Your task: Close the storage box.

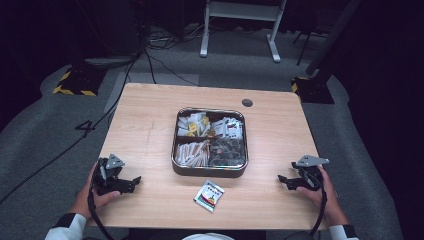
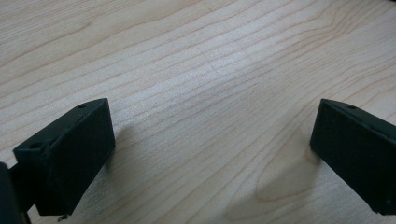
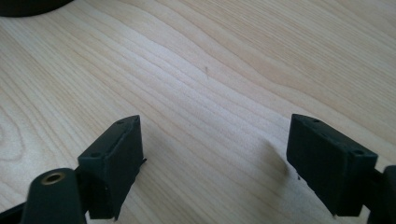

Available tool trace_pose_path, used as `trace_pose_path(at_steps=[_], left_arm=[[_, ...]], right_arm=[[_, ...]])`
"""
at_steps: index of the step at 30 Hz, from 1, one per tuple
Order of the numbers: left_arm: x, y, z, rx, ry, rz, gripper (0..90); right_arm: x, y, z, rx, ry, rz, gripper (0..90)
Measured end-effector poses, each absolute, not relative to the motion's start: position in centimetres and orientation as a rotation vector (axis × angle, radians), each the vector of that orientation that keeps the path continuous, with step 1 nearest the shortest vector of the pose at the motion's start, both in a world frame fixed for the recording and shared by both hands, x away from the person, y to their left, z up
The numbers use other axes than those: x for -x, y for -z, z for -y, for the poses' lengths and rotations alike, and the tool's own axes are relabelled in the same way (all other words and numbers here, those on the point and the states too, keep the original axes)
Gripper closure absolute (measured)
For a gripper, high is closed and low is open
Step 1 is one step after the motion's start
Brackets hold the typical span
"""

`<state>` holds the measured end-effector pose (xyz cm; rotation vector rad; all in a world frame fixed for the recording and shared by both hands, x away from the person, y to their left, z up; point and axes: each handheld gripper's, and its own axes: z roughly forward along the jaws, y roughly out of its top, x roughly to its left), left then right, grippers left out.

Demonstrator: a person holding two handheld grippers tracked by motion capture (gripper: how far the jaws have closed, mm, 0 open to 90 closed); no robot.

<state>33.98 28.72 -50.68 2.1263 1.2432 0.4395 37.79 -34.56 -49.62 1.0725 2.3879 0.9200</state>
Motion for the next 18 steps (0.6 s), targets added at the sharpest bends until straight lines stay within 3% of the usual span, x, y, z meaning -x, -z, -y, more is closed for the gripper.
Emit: trace_pose_path(at_steps=[18], left_arm=[[-34.0,50.7,-28.7,-2.131,-0.435,-1.235,0.1]], right_arm=[[-36.8,50.4,35.8,-1.166,-1.004,-2.302,15.5]])
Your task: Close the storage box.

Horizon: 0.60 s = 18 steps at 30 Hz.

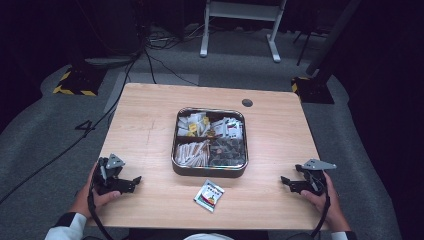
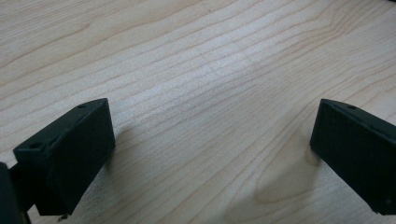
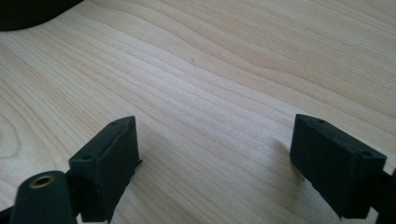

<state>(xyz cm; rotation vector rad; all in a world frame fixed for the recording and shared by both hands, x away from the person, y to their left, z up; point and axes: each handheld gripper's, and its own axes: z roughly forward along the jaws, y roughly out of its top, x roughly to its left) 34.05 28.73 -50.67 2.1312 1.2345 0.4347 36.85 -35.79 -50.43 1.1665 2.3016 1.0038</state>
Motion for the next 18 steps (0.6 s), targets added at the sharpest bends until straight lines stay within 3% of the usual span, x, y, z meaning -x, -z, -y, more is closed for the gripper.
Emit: trace_pose_path(at_steps=[18], left_arm=[[-34.13,50.66,-28.71,-2.136,-0.434,-1.228,0.1]], right_arm=[[-37.11,50.44,35.6,-1.178,-0.998,-2.294,14.9]])
